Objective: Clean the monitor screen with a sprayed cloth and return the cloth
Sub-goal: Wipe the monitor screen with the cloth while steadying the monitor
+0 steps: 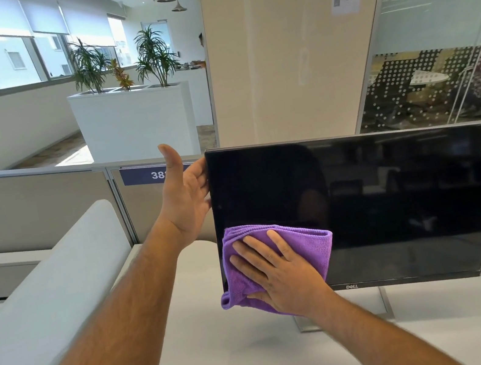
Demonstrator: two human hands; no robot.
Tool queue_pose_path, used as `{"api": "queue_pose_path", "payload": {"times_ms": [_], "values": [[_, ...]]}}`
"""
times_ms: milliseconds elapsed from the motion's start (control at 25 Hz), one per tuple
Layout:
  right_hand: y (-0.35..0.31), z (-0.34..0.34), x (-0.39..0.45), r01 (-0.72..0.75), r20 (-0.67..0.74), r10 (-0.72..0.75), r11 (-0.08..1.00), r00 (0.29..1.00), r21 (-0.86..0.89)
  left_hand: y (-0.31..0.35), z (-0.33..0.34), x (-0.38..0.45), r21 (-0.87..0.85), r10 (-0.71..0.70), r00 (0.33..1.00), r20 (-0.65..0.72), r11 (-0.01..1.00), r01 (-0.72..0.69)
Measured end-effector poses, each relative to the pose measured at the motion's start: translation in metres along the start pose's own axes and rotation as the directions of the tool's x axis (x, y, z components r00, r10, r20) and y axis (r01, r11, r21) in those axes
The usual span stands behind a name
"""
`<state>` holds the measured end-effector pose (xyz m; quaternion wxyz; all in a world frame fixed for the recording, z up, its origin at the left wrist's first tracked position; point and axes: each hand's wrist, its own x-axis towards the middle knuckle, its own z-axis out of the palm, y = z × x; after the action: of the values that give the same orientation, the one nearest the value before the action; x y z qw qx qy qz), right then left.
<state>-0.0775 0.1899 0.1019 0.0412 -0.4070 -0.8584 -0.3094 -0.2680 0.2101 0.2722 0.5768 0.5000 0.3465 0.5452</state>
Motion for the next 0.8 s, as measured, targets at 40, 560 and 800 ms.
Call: {"api": "queue_pose_path", "payload": {"times_ms": [40, 560, 800], "values": [[0.001, 0.001, -0.003, -0.008, 0.002, 0.008, 1.000, 1.000, -0.007, 0.000, -0.001, 0.000, 0.006, 0.005, 1.000, -0.006, 1.000, -0.005], [0.025, 0.015, -0.045, -0.151, -0.047, 0.151, 0.988, 0.987, -0.013, 0.012, 0.036, -0.001, 0.248, 0.096, 0.985, -0.142, 0.967, -0.058], [0.030, 0.019, -0.058, -0.252, -0.068, 0.253, 0.968, 0.965, 0.013, 0.004, 0.051, 0.010, 0.832, 0.439, 0.898, 0.018, 0.491, -0.257]]}}
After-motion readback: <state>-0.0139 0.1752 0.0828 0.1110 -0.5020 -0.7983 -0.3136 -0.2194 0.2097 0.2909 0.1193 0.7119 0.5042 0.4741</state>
